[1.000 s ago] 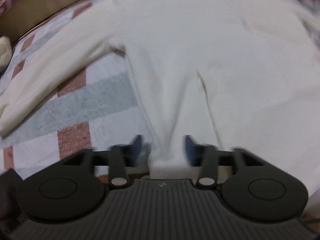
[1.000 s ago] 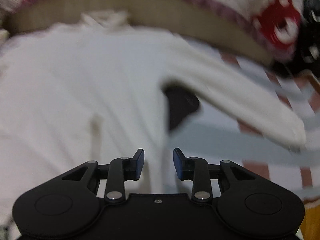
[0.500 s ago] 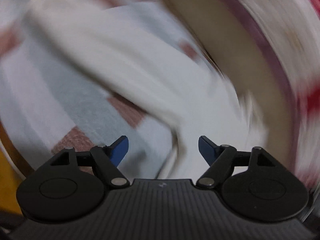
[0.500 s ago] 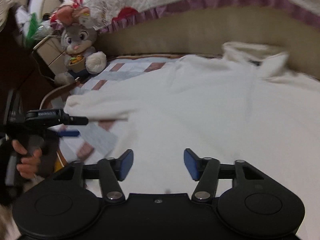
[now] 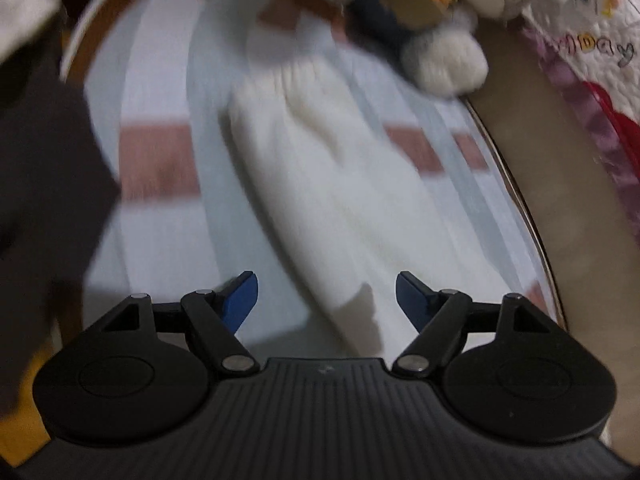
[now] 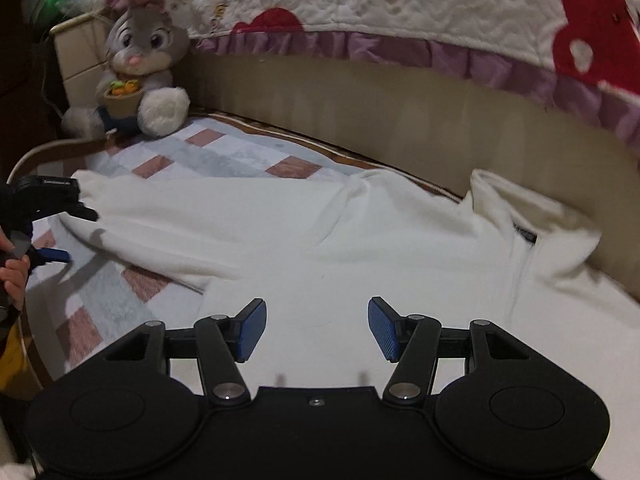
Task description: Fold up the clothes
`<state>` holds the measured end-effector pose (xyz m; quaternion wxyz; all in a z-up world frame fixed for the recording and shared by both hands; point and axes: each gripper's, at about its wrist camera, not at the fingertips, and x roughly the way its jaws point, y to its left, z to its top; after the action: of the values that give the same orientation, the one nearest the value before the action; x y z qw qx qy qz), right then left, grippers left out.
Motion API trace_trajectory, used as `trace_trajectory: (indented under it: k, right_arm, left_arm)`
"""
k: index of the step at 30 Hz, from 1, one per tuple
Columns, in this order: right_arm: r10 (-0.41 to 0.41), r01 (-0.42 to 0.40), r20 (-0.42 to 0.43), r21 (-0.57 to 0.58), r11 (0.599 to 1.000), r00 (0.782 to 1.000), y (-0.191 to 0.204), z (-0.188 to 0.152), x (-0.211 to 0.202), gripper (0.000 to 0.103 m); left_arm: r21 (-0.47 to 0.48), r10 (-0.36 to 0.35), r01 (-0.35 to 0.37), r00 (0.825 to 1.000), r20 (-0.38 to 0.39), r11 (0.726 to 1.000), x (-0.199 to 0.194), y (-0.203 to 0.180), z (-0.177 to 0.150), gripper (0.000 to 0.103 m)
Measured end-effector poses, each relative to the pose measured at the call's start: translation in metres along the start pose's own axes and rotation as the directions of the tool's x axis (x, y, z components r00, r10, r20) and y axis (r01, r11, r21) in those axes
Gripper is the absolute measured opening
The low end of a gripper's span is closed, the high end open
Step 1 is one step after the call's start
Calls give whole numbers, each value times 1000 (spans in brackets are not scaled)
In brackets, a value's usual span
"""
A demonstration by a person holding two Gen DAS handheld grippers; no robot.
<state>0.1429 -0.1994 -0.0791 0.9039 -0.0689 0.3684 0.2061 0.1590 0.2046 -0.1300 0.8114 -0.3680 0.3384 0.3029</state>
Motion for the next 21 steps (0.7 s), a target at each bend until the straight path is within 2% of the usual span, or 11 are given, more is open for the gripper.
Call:
trace_trajectory:
  k: [2, 4, 5, 9, 11, 15, 16, 17, 18, 19, 21]
  right_arm:
    - [1, -1, -4, -7, 1000, 1000, 0, 0, 11, 62]
    - [5, -5, -14, -15, 1000, 1000, -1, -1, 20, 61]
    - [16, -17, -27, -20, 1000, 1000, -1, 0, 24, 61]
    - [142, -145, -59, -45, 988, 988, -6, -3, 23, 61]
    - [146, -150, -67, -54, 987, 987, -9, -8, 19, 61]
    - [143, -148, -84, -57, 987, 986, -17, -20, 15, 61]
    - [141, -146, -90, -45, 988, 986, -21, -24, 17, 61]
    - [130, -132, -81, -28, 991, 988, -26, -28, 18, 61]
    - [116, -117, -69, -10, 993, 991, -31, -33, 19, 61]
    - [101, -100, -61, 14, 995, 993, -35, -36, 21, 61]
    - [67, -63, -50, 68, 996, 997, -45, -44, 23, 61]
  left_arm:
    - [66, 70, -71, 997, 20, 995, 12, -11, 5, 77]
    - [56, 117, -116, 993, -26, 992, 27, -12, 12, 77]
    - [41, 116, -115, 993, -31, 993, 31, -12, 18, 82]
    - [5, 71, -71, 997, -26, 997, 43, -9, 35, 82]
    - [-22, 31, -31, 999, 27, 999, 45, -4, 34, 88]
    - [27, -12, 10, 997, 81, 1000, 50, -7, 32, 88]
    - [57, -12, 6, 995, 102, 998, 50, -10, 29, 81]
    - [105, -9, -2, 995, 103, 994, 53, -16, 28, 57]
    - [165, -3, -12, 996, 92, 986, 58, -24, 27, 39]
    - [223, 3, -21, 997, 81, 974, 63, -33, 27, 12]
    - [301, -15, -20, 993, 115, 954, 50, -48, 23, 12]
